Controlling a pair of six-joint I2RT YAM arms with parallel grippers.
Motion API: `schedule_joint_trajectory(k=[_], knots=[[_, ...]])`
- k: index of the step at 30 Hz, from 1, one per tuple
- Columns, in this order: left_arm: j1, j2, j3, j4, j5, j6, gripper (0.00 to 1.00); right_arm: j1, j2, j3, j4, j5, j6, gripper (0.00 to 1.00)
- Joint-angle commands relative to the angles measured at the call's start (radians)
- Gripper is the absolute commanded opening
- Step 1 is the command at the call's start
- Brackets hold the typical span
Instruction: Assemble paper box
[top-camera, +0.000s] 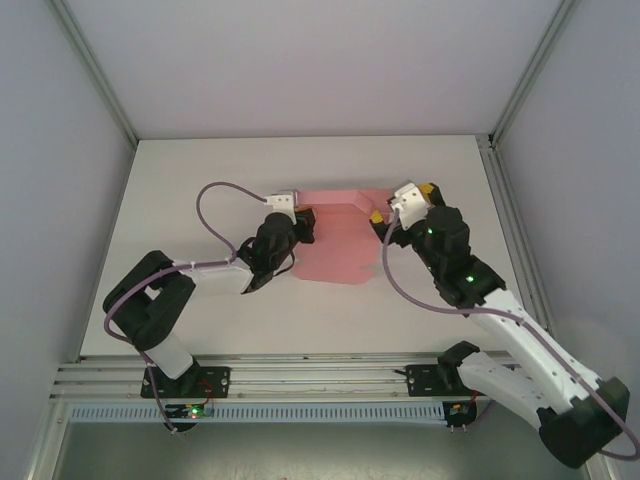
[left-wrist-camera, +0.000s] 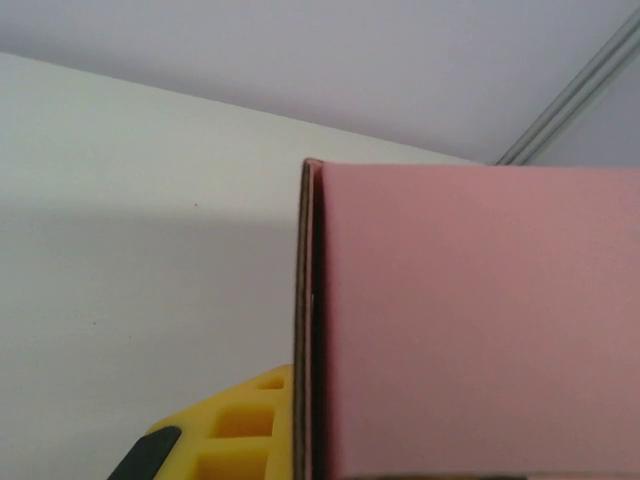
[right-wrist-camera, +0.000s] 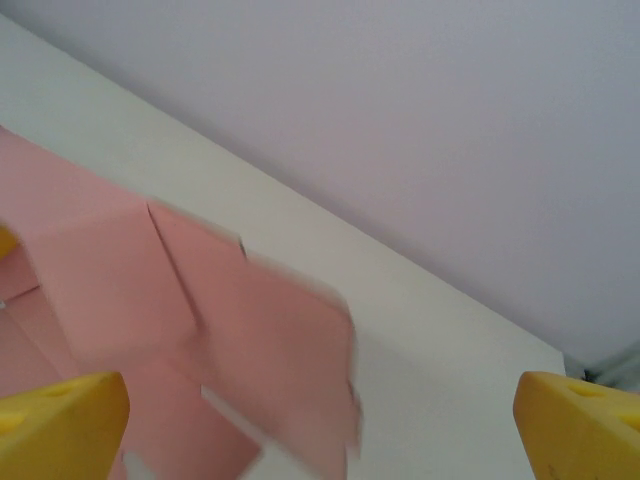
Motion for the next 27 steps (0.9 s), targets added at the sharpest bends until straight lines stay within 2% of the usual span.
schedule_joint_trajectory(k=[1, 4, 6, 8, 12, 15, 17, 22, 27], knots=[[0.080, 0.003, -0.018, 0.091, 0.048, -0.133, 0.00, 0.008, -0.099, -0.012, -0.099, 0.074, 0.133, 0.98], [0.146, 0.025, -0.037, 0.176, 0.150, -0.192, 0.00, -0.024, -0.171, -0.036, -0.119, 0.109, 0.306, 0.98], [0.179, 0.036, -0.054, 0.251, 0.208, -0.218, 0.00, -0.074, -0.184, -0.037, -0.151, 0.058, 0.408, 0.98], [0.206, 0.046, -0.066, 0.316, 0.271, -0.243, 0.00, -0.133, -0.159, -0.029, -0.170, -0.049, 0.487, 0.98], [0.229, 0.069, -0.054, 0.381, 0.389, -0.288, 0.00, -0.266, -0.030, 0.004, -0.115, -0.415, 0.619, 0.98], [0.228, 0.069, -0.040, 0.382, 0.444, -0.288, 0.00, -0.281, 0.072, 0.049, -0.056, -0.592, 0.609, 0.98], [0.228, 0.061, -0.034, 0.362, 0.454, -0.281, 0.00, -0.277, 0.115, 0.080, -0.043, -0.605, 0.579, 0.98], [0.228, 0.044, -0.027, 0.314, 0.473, -0.263, 0.00, -0.276, 0.160, 0.125, -0.030, -0.531, 0.496, 0.98], [0.228, 0.056, -0.013, 0.323, 0.497, -0.273, 0.00, -0.273, 0.181, 0.132, -0.003, -0.577, 0.484, 0.98]])
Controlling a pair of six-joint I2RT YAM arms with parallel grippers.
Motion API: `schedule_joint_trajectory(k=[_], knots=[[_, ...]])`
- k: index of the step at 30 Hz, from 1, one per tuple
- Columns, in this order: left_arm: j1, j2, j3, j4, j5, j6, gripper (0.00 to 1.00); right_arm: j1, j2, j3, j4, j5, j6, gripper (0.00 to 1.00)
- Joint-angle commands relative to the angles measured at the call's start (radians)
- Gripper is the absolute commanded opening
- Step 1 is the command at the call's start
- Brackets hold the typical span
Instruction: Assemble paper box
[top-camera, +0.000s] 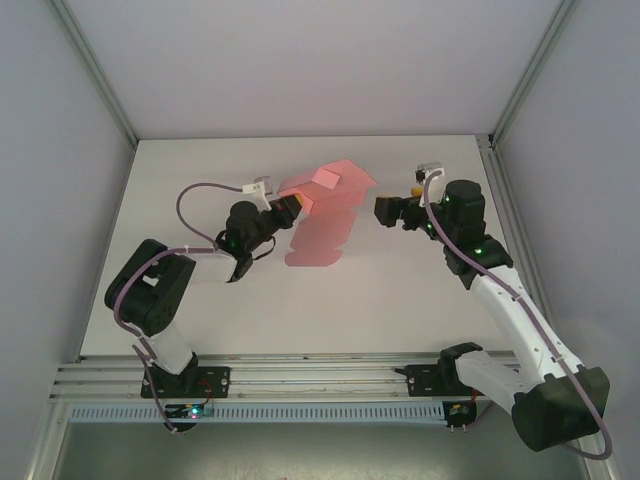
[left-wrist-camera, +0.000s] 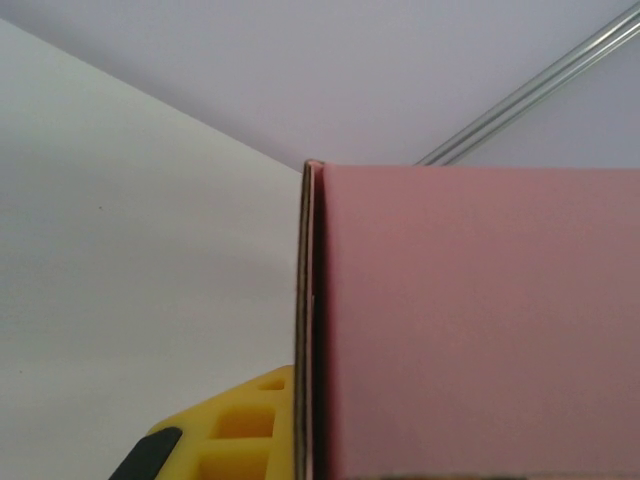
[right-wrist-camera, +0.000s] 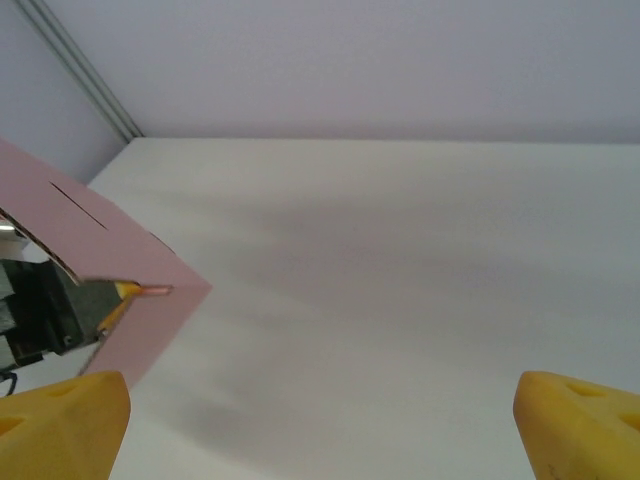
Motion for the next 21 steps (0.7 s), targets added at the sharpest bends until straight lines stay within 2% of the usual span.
schedule_joint_trajectory(k=[1, 5, 8, 13, 21], knots=[[0.004, -0.005, 0.042, 0.033, 0.031, -0.009, 0.00, 0.006, 0.020, 0.023, 0.033, -0.062, -0.030, 0.98], [0.004, 0.006, 0.050, 0.035, 0.036, -0.012, 0.00, 0.024, 0.037, 0.028, -0.006, -0.062, -0.061, 0.98], [0.003, 0.006, 0.057, 0.025, 0.040, -0.003, 0.00, 0.045, 0.033, 0.025, -0.029, -0.002, -0.087, 0.98], [-0.006, 0.005, 0.069, -0.013, 0.041, 0.033, 0.00, 0.081, 0.055, 0.039, -0.001, -0.020, -0.113, 0.98], [-0.018, 0.000, 0.057, 0.000, 0.117, 0.139, 0.00, 0.153, 0.118, 0.131, -0.115, 0.208, -0.233, 0.98]])
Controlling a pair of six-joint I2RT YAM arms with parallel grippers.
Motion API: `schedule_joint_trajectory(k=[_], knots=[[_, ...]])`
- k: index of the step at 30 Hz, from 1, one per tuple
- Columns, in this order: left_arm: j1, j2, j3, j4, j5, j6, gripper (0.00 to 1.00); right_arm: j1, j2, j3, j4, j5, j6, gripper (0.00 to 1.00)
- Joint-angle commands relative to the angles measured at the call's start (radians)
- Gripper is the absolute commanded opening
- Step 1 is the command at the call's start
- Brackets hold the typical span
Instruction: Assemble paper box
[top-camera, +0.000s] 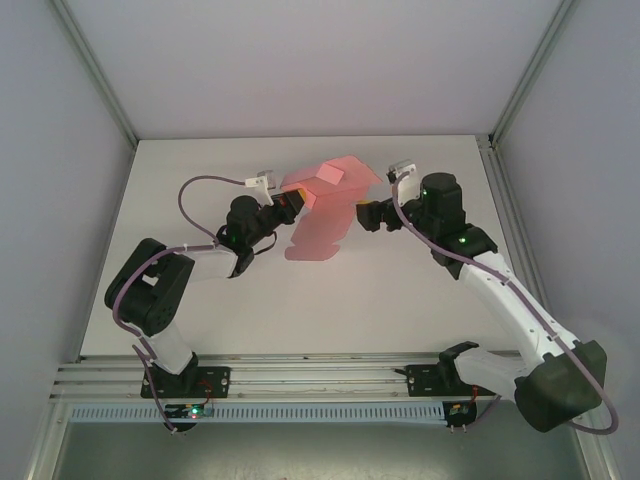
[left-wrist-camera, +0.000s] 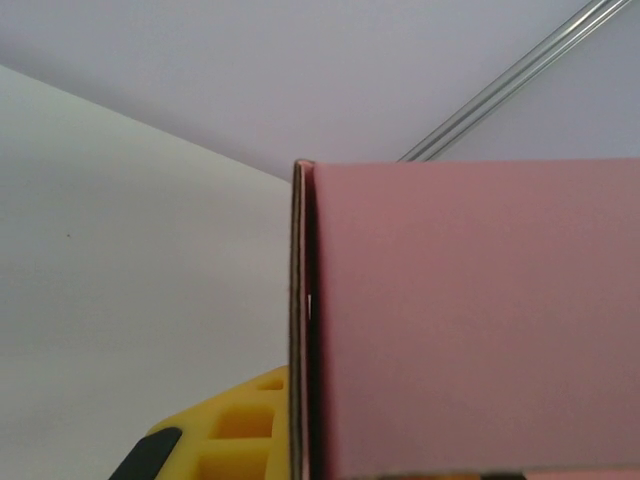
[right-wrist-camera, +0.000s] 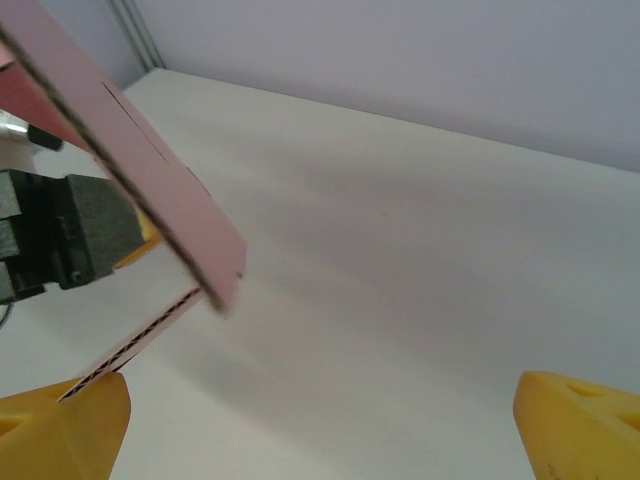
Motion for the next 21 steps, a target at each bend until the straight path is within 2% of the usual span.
schedule_joint_trajectory(k=[1, 6, 14, 21], knots=[[-0.017, -0.002, 0.007, 0.028, 0.096, 0.098, 0.00, 0.027, 0.013, 0.048, -0.064, 0.160, -0.088, 0.98], [-0.017, -0.021, -0.006, -0.014, 0.086, 0.171, 0.00, 0.037, -0.035, 0.044, -0.141, 0.271, -0.137, 0.98], [-0.018, -0.026, -0.001, -0.010, 0.107, 0.197, 0.00, 0.037, -0.075, 0.021, -0.175, 0.272, -0.158, 0.98], [-0.018, -0.035, -0.016, -0.035, 0.077, 0.206, 0.00, 0.036, -0.095, 0.017, -0.187, 0.329, -0.191, 0.98]])
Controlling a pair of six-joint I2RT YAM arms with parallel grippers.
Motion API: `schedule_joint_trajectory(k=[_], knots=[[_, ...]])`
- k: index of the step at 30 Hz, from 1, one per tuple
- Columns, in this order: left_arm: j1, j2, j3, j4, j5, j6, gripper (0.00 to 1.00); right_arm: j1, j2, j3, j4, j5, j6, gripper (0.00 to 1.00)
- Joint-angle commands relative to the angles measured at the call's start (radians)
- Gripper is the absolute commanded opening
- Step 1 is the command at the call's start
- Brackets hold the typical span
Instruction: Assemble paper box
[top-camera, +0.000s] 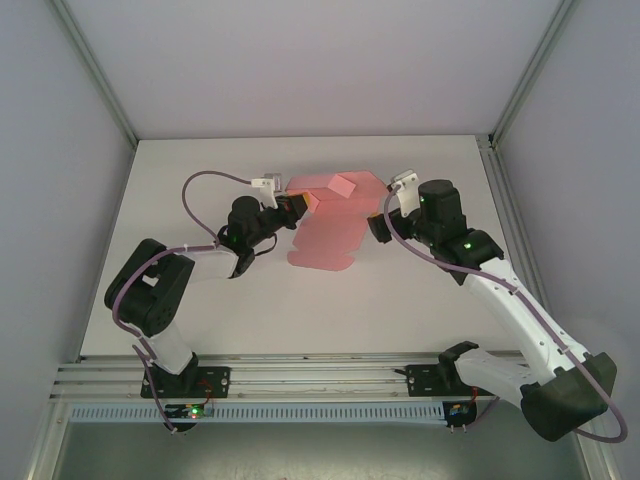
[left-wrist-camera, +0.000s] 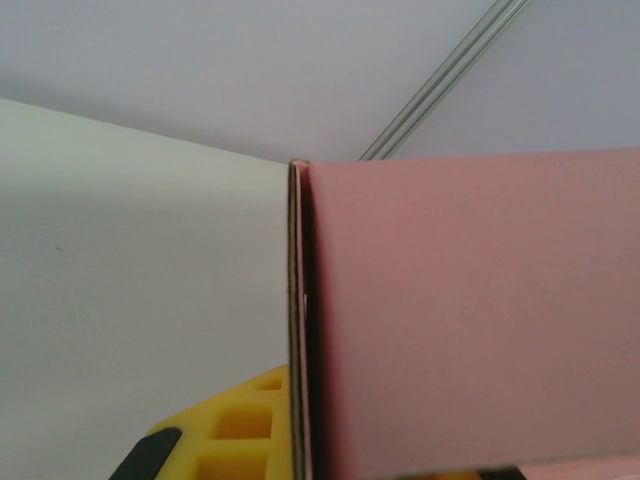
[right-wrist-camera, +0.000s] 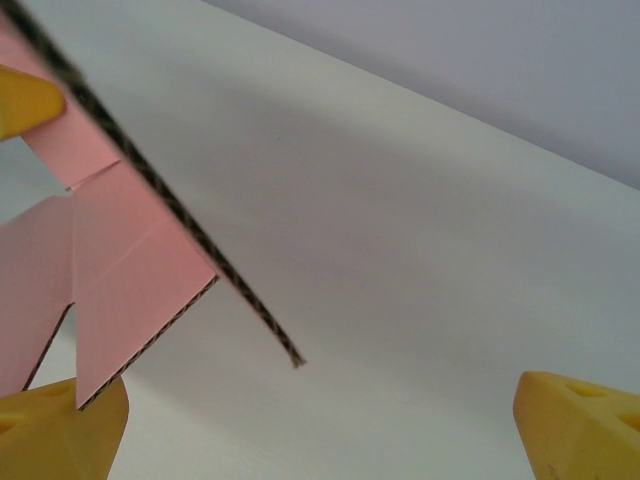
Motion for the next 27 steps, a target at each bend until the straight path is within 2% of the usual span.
schedule_joint_trajectory(k=[1, 5, 14, 18, 22, 27], knots=[[-0.011, -0.031, -0.011, -0.023, 0.031, 0.058, 0.00, 0.004, -0.042, -0.013, 0.040, 0.063, -0.016, 0.98], [-0.023, -0.018, 0.013, -0.051, 0.043, 0.082, 0.00, 0.007, -0.039, -0.004, 0.086, -0.027, -0.017, 0.98], [-0.060, -0.015, 0.040, -0.112, 0.025, 0.143, 0.00, 0.039, 0.059, 0.065, 0.121, -0.052, -0.060, 0.98], [-0.067, -0.008, 0.051, -0.112, 0.025, 0.137, 0.00, 0.076, 0.092, 0.064, 0.155, 0.011, -0.073, 0.98], [-0.067, 0.003, 0.055, -0.042, 0.028, 0.058, 0.00, 0.098, 0.120, 0.015, 0.232, 0.042, -0.034, 0.98], [-0.067, -0.001, 0.059, 0.014, 0.006, -0.058, 0.00, 0.162, 0.151, -0.076, 0.348, 0.262, -0.046, 0.98]])
